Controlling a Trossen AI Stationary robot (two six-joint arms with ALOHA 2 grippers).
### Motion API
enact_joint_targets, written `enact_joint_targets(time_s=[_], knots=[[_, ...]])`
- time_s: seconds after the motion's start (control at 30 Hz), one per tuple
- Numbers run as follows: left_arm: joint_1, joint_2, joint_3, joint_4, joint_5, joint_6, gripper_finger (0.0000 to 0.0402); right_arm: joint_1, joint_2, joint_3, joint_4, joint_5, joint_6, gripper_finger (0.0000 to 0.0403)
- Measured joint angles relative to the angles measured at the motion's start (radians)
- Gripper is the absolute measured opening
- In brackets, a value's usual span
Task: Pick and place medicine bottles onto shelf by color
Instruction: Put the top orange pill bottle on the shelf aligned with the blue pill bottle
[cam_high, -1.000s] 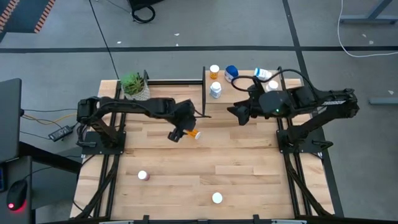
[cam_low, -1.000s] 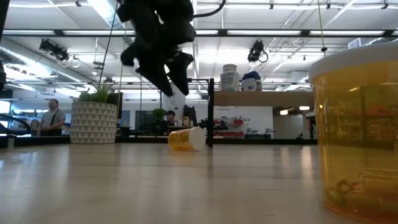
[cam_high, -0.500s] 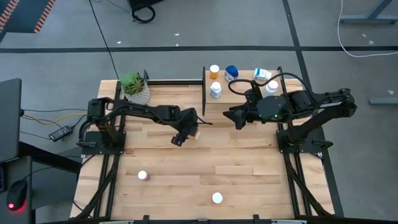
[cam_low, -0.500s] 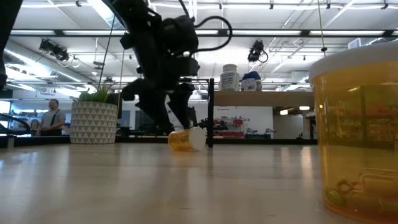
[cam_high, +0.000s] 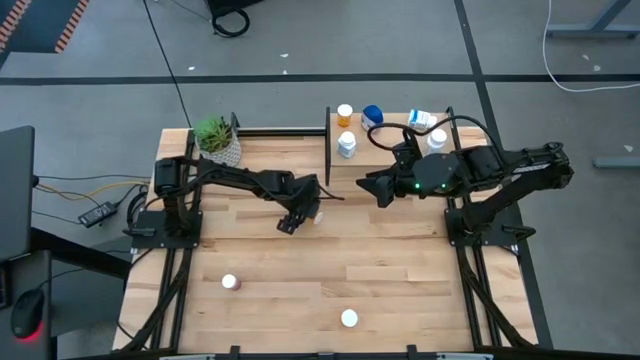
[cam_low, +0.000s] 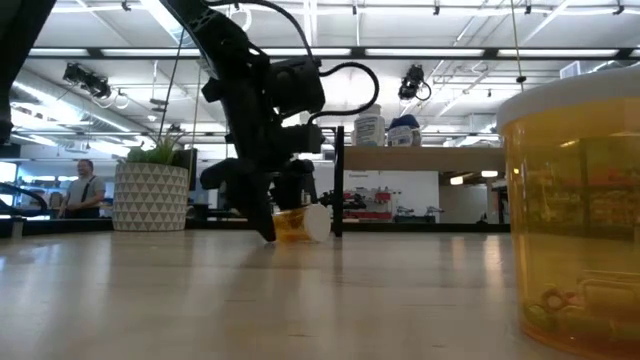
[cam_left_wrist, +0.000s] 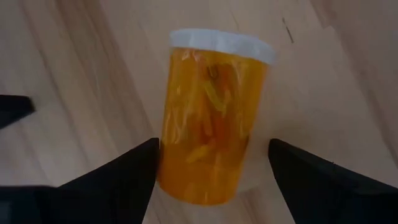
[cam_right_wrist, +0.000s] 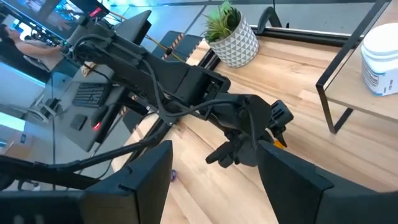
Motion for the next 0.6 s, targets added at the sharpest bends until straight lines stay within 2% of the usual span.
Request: enact_joint_targets(time_s=[0.17,0.43,0.6], knots=[[-0.002,0.000,0.000,0.021,0.001,-0.062,0.0272,0.000,0.000,0.000,-0.004,-0.052,-0.043,0.0239],[-0.003,-0.004,0.000,0.046,0.000,-0.183,0.0191,0.000,0.000,0.000,-0.012,-0.098,-0.063,0.0239],[-0.003,-0.019,0.000,0.029,0.000,-0.226,0.0175,0.000,0.000,0.000,-0.030,-0.100,-0.068,0.0239]])
